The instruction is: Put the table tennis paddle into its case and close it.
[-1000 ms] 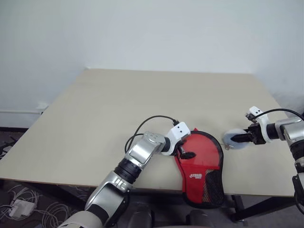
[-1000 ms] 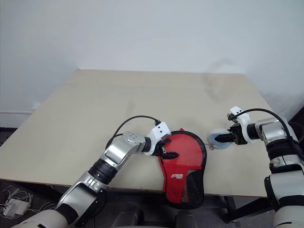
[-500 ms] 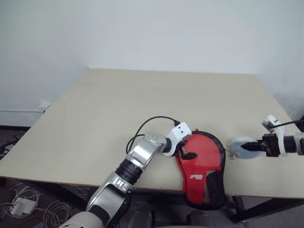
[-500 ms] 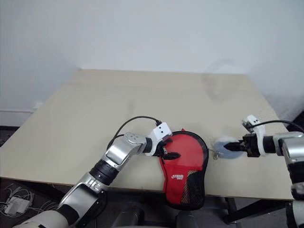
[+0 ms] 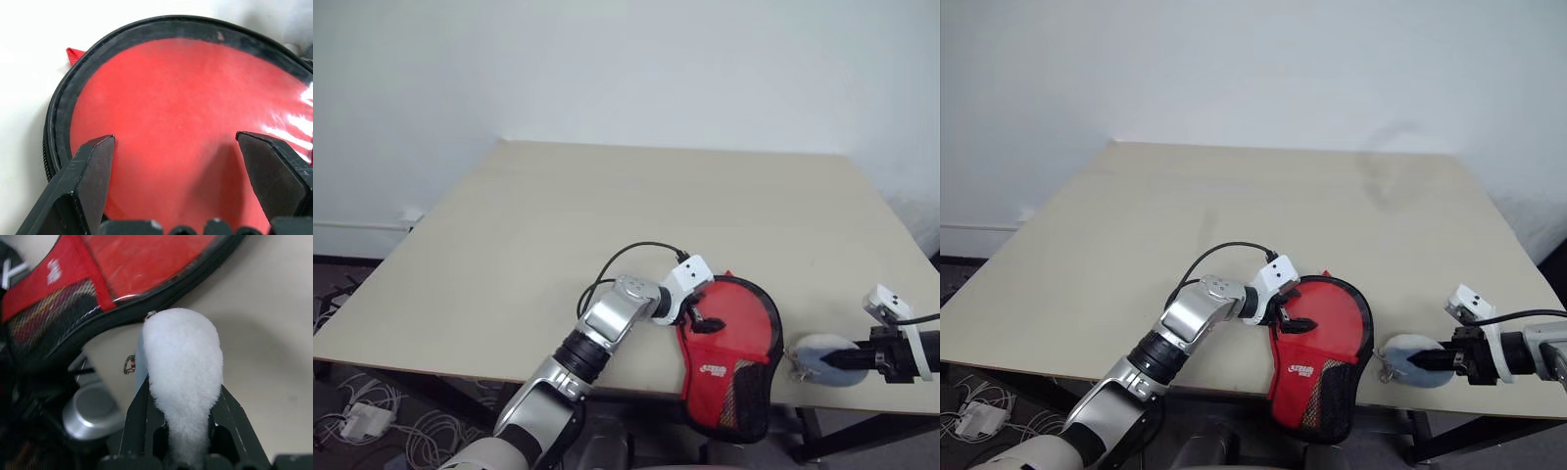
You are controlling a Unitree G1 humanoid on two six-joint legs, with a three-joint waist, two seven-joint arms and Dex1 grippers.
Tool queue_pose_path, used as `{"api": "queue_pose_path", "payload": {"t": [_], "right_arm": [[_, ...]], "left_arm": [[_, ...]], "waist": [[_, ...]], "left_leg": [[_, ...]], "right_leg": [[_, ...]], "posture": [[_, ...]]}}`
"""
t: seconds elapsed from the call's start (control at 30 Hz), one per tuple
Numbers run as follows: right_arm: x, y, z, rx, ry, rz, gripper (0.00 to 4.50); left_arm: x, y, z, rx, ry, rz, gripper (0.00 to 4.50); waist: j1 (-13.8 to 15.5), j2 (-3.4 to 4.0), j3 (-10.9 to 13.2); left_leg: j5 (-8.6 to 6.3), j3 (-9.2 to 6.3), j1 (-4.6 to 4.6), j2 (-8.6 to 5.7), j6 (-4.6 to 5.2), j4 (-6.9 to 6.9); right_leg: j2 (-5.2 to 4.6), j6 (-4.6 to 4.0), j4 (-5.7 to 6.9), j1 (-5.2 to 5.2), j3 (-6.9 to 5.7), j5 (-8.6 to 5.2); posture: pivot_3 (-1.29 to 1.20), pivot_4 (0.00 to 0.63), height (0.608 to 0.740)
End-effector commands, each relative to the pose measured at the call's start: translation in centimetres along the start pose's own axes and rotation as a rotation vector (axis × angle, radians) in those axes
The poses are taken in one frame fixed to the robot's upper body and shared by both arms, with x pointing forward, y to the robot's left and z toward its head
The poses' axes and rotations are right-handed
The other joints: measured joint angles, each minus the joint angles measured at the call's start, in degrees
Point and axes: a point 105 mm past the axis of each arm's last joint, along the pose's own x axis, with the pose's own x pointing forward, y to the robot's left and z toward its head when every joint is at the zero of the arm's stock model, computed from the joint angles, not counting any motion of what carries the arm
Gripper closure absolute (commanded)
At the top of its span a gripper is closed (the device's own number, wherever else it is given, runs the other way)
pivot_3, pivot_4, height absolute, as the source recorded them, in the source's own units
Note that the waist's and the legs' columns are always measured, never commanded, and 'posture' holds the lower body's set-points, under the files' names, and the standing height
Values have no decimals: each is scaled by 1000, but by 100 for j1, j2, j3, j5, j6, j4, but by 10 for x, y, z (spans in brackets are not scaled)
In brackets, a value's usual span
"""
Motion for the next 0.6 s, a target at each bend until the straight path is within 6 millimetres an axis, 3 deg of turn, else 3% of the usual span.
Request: {"api": "queue_pose_path", "payload": {"t": [0.03, 0.37, 0.6], "right_arm": [[-9, 12, -5, -48, 75, 17, 4199], [26, 28, 11, -41, 15, 63, 4201], [34, 32, 16, -51, 9, 75, 4202]], "left_arm": [[5, -3, -26, -72, 90, -17, 294], [7, -3, -20, -21, 77, -24, 294], [19, -6, -8, 294, 121, -73, 294]], "waist": [[17, -1, 0], [-39, -28, 0], [-52, -55, -1]], "left_leg": [[-2, 0, -1, -1, 1, 3], [-5, -1, 1, -14, 7, 9], [-5, -1, 2, -11, 7, 7]], "right_leg": [[-2, 1, -1, 1, 0, 0], [-20, 3, -6, 5, -6, -2], [-19, 3, -6, 3, -8, -2]], "posture": [[0, 0, 740], [0, 0, 740], [0, 0, 740]]}}
